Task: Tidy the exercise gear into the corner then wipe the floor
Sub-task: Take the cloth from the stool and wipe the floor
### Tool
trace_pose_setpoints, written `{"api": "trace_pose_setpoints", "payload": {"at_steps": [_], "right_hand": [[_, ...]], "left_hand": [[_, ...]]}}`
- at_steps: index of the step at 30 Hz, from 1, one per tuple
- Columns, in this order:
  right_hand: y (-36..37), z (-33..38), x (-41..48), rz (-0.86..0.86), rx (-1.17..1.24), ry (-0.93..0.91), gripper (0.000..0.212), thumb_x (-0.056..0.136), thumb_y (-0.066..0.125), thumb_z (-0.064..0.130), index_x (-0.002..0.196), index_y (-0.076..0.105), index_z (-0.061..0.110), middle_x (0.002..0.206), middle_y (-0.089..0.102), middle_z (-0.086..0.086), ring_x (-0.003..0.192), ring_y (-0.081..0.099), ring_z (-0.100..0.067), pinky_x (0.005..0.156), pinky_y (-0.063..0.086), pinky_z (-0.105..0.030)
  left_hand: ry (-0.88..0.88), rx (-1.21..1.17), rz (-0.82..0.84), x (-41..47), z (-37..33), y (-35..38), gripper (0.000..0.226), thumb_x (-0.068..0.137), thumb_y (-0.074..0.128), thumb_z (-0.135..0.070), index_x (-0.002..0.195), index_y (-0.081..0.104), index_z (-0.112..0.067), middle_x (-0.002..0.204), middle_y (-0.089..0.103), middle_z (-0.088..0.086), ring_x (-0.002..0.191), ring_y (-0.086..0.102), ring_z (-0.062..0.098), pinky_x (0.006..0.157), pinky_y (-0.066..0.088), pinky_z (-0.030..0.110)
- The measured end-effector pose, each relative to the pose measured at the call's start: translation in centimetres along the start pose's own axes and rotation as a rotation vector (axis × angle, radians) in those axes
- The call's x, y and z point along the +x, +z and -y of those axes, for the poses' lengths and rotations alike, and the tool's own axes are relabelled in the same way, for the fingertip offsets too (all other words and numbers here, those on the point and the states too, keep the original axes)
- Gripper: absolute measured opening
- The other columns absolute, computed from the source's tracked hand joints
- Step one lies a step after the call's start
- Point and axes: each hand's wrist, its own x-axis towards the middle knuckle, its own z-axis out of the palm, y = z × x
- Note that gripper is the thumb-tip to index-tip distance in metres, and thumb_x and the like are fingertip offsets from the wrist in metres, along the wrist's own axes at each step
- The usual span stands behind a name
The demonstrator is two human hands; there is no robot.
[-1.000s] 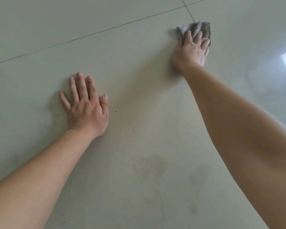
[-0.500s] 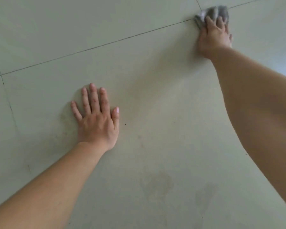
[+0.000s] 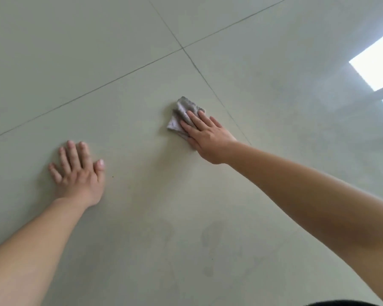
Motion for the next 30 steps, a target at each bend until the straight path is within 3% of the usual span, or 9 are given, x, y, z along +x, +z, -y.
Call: {"api": "trace_pose_setpoints", "payload": {"at_steps": [7,9,11,14,19,21,25,27,30], "right_hand": [[2.2,-16.4,-12.0,-0.031,0.22,0.602,0.056,0.107,0.018,0.043,0.16,0.001,0.033,0.168,-0.01,0.0,0.155,-0.007,-0.026,0.125,0.002,-0.048],[4.0,-17.4,-15.4,-0.064,0.29,0.719,0.055,0.107,0.019,0.042,0.16,0.005,0.035,0.168,-0.008,0.0,0.154,-0.007,-0.027,0.125,0.002,-0.048],[6.3,-15.6,-17.6,-0.114,0.307,0.704,0.054,0.107,0.021,0.039,0.16,0.007,0.034,0.168,-0.007,-0.003,0.154,-0.008,-0.03,0.125,0.001,-0.047],[9.9,-9.8,-20.2,-0.169,0.257,0.464,0.054,0.106,0.024,0.036,0.16,0.015,0.031,0.168,-0.001,-0.006,0.153,-0.011,-0.035,0.125,0.0,-0.047],[12.7,-10.3,-23.2,-0.189,0.118,0.141,0.052,0.107,0.03,0.037,0.158,0.024,0.032,0.167,0.012,0.001,0.155,0.003,-0.028,0.125,0.003,-0.047],[12.5,-14.4,-24.1,-0.195,0.094,0.222,0.052,0.107,0.029,0.04,0.158,0.021,0.036,0.167,0.01,0.003,0.155,0.003,-0.024,0.125,0.002,-0.047],[11.9,-23.1,-27.0,-0.279,0.341,0.851,0.052,0.107,0.026,0.04,0.158,0.017,0.037,0.168,0.004,0.002,0.155,-0.001,-0.025,0.125,0.0,-0.047],[11.5,-24.3,-28.2,-0.275,0.459,1.046,0.053,0.107,0.026,0.04,0.159,0.016,0.035,0.169,0.001,-0.001,0.155,-0.003,-0.027,0.125,0.0,-0.047],[12.4,-20.3,-28.2,-0.276,0.364,0.896,0.055,0.105,0.024,0.039,0.159,0.017,0.029,0.168,0.004,-0.008,0.154,-0.003,-0.034,0.124,0.004,-0.05]], "left_hand": [[-0.229,-0.033,0.063,-0.9,-6.7,-2.5,0.063,0.102,0.033,-0.027,0.154,0.01,0.0,0.164,-0.006,0.016,0.15,-0.001,0.038,0.114,0.013,0.063],[-0.09,-0.082,0.03,-2.6,-11.9,-2.6,0.067,0.1,0.041,-0.026,0.155,0.012,-0.004,0.163,-0.008,0.017,0.15,-0.002,0.038,0.115,0.012,0.061],[0.171,-0.081,0.027,-5.2,-17.7,-2.2,0.068,0.099,0.044,-0.034,0.156,0.012,-0.014,0.163,-0.013,0.013,0.15,-0.005,0.034,0.117,0.008,0.058],[0.439,-0.047,0.109,-9.3,-26.2,-1.2,0.065,0.1,0.033,-0.048,0.156,0.002,-0.034,0.162,-0.022,0.005,0.15,-0.014,0.028,0.117,0.0,0.057],[0.545,0.134,0.301,-11.3,-30.6,1.5,0.075,0.092,0.015,-0.072,0.148,-0.025,-0.041,0.155,-0.038,0.003,0.142,-0.036,0.029,0.111,-0.016,0.063],[0.55,0.162,0.338,-11.0,-30.3,1.7,0.078,0.09,0.015,-0.075,0.143,-0.031,-0.042,0.152,-0.044,0.002,0.14,-0.04,0.029,0.109,-0.019,0.063],[0.563,0.172,0.403,-10.9,-30.5,1.1,0.077,0.09,0.015,-0.073,0.142,-0.035,-0.043,0.149,-0.048,0.0,0.137,-0.044,0.028,0.108,-0.021,0.062],[0.562,0.189,0.409,-11.0,-30.5,0.9,0.078,0.09,0.015,-0.074,0.141,-0.036,-0.043,0.148,-0.049,0.0,0.137,-0.044,0.028,0.108,-0.021,0.062],[0.554,0.198,0.425,-11.1,-30.6,0.7,0.078,0.09,0.014,-0.074,0.142,-0.035,-0.043,0.147,-0.05,0.0,0.136,-0.045,0.027,0.109,-0.021,0.062]]}}
